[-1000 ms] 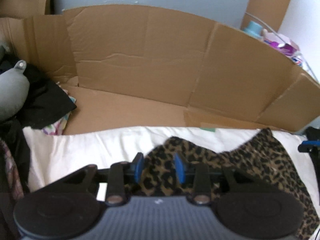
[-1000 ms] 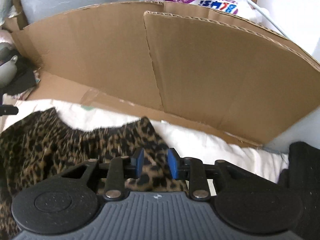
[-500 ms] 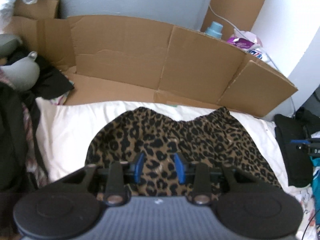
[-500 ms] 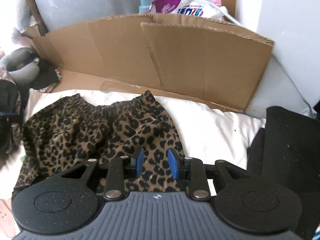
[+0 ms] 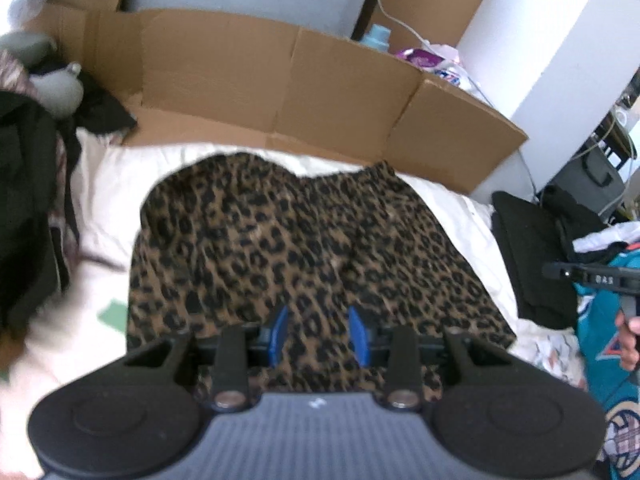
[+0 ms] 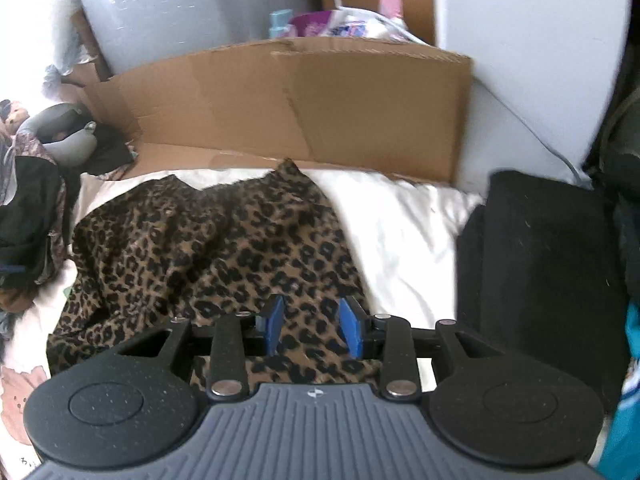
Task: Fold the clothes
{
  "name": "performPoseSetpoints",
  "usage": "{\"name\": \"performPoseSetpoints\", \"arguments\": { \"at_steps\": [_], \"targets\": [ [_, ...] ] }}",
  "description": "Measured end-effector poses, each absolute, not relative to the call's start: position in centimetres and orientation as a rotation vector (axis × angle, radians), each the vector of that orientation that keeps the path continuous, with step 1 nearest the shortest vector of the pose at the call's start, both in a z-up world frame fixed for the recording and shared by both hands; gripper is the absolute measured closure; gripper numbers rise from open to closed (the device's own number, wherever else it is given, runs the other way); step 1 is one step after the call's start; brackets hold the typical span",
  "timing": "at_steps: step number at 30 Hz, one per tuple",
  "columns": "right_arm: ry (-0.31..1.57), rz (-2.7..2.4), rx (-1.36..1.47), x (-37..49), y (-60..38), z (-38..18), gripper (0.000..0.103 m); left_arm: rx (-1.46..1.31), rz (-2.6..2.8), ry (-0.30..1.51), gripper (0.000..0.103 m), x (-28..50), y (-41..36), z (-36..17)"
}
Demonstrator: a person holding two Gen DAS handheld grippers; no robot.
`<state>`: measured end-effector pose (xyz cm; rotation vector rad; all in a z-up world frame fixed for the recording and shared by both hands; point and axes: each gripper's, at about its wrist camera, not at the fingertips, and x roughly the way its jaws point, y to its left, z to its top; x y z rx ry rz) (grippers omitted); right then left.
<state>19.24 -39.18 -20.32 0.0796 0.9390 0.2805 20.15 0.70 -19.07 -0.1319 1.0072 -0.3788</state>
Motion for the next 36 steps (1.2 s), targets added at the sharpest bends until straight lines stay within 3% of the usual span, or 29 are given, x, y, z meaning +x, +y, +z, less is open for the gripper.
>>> {"name": "performPoseSetpoints", "arguments": {
  "at_steps": [5, 16, 18, 22, 25, 27, 30, 33, 36],
  "targets": [
    [0.969, 0.248, 0.128, 17.9, -41.2, -22.6, 0.064, -0.172, -0.362, 1.062, 0.054, 17.3, 0.2, -21.6],
    [1.034, 0.182, 0.161, 17.5, -43.2, -28.2, 0.064, -0.166, -0.346, 1.201, 0.049, 14.5, -1.2, -29.4],
    [1.053, 0.178, 0.167, 17.6, -43.2, -29.4, 0.064, -0.155, -0.335, 1.215, 0.042, 14.2, -1.3, -30.4],
    [1.093, 0.179, 0.169, 17.8, -43.2, -31.7, 0.064, -0.157, -0.325, 1.249, 0.041, 13.9, -1.5, -32.1],
    [1.116, 0.183, 0.167, 17.9, -42.9, -32.7, 0.064, -0.218, -0.347, 1.275, 0.056, 13.7, -1.1, -33.1],
    [1.138, 0.181, 0.19, 18.0, -43.0, -33.4, 0.064, -0.258, -0.342, 1.296, 0.089, 13.6, -0.8, -33.5],
    [1.166, 0.185, 0.216, 18.2, -43.0, -34.1, 0.065, -0.281, -0.349, 1.309, 0.095, 13.6, -0.9, -33.6],
    [1.189, 0.193, 0.23, 18.5, -43.1, -34.3, 0.088, -0.281, -0.369, 1.311, 0.096, 13.7, -1.3, -33.0],
    [1.2, 0.215, 0.207, 18.7, -43.0, -33.5, 0.095, -0.266, -0.404, 1.305, 0.097, 13.8, -1.7, -32.2]
  ]
}}
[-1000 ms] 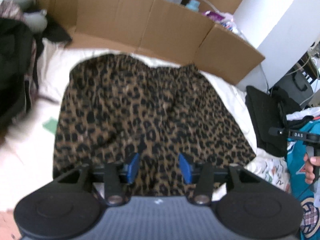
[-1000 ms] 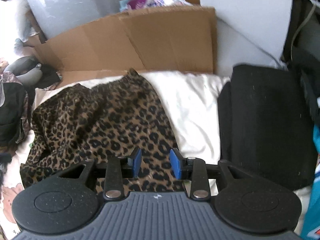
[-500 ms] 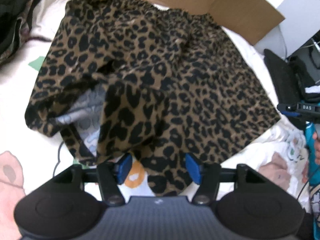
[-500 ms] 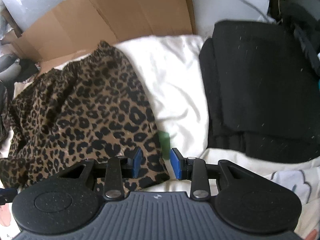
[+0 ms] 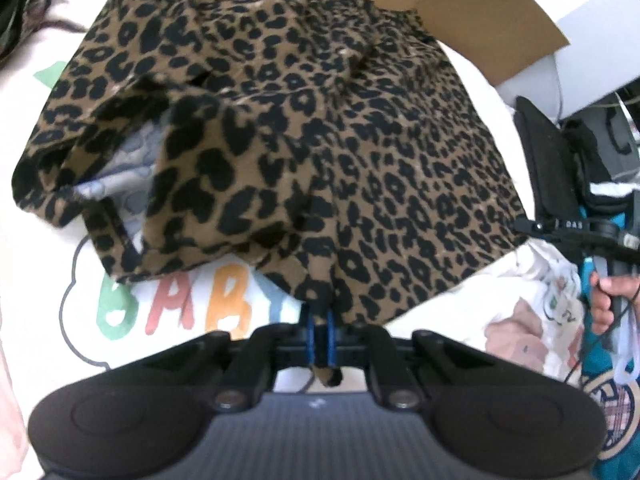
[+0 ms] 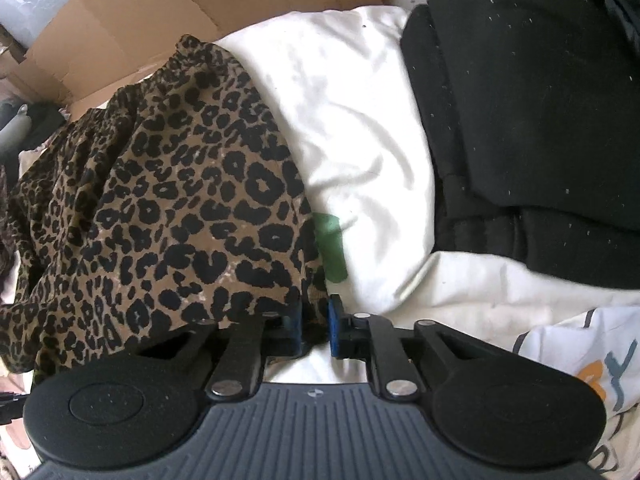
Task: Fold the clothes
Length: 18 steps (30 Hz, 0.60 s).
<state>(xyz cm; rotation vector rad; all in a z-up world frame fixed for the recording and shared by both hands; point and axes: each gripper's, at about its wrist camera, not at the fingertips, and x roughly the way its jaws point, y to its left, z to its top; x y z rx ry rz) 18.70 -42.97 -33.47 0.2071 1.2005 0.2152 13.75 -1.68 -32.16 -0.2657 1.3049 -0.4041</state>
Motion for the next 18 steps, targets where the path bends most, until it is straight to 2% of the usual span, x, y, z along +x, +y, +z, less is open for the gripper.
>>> {"name": "performPoseSetpoints", "arguments": {
  "at_steps": [18],
  "targets": [
    [1.135, 0.192, 0.095, 18.3, -42.4, -27.0, 0.096, -0.323, -0.457, 1.31, 0.098, 12.7, -1.2, -31.2]
  ]
}}
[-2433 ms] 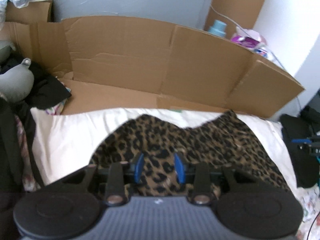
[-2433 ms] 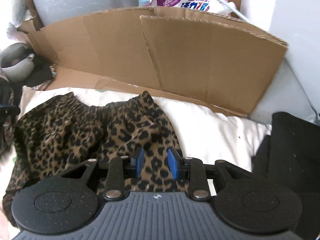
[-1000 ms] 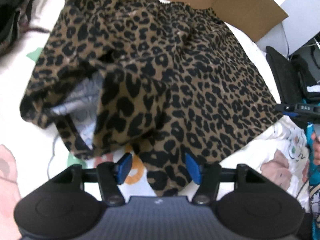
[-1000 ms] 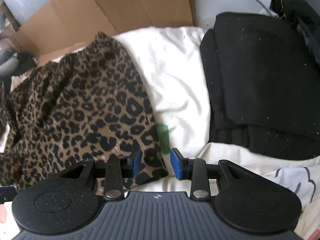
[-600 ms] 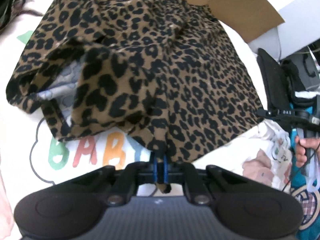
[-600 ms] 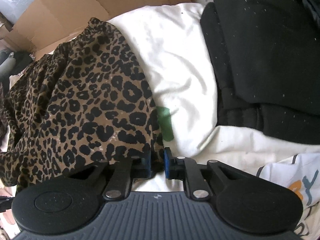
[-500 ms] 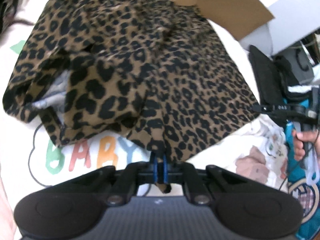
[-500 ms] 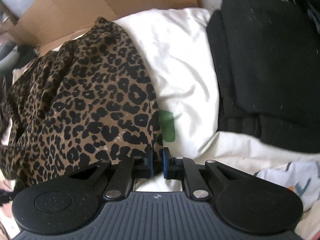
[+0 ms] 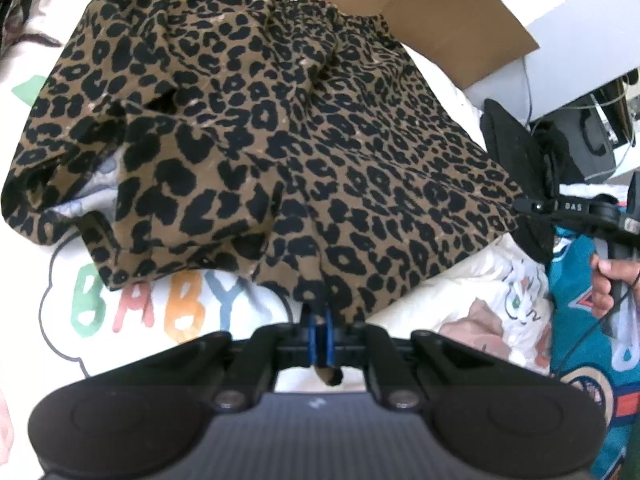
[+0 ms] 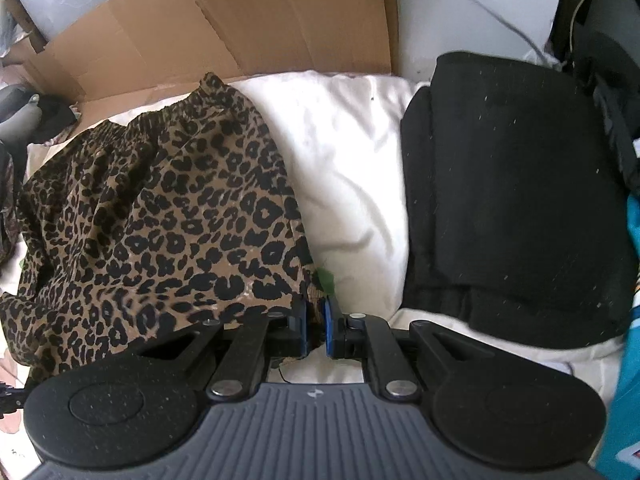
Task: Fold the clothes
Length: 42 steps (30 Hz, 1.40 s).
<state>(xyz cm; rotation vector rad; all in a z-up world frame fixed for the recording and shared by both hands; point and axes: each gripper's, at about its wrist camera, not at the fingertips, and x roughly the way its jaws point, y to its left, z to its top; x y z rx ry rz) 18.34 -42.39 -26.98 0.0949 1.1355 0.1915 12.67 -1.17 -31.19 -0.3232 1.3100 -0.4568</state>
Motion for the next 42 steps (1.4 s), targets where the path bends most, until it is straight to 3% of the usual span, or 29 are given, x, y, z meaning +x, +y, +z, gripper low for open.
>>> {"name": "performPoseSetpoints", "arguments": {
  "at_steps": [14, 19, 22, 31, 35, 42],
  "targets": [
    [1.123, 0.1, 0.007, 19.1, -41.1, -26.2, 0.094, -0.224, -0.49, 1.359, 0.094, 12.1, -2.7, -32.8],
    [1.168, 0.099, -0.069, 20.0, -40.6, -23.8, 0.072, -0.177, -0.505, 1.39, 0.082, 11.3, -2.1, -32.6],
    [1.181, 0.112, -0.118, 20.2, -40.0, -21.7, 0.069, -0.146, -0.498, 1.392, 0.075, 11.2, -1.2, -31.8],
    [1.293, 0.138, -0.056, 18.5, -37.5, -12.9, 0.06, -0.102, -0.417, 1.349, 0.066, 12.3, 2.4, -26.1],
    [1.284, 0.188, -0.108, 16.9, -35.2, -8.0, 0.05, -0.056, -0.393, 1.307, 0.055, 12.7, 4.1, -22.5],
    [1.212, 0.131, 0.077, 13.7, -34.9, -2.2, 0.046, -0.075, -0.329, 1.258, 0.052, 13.8, 7.9, -16.1]
  ]
}}
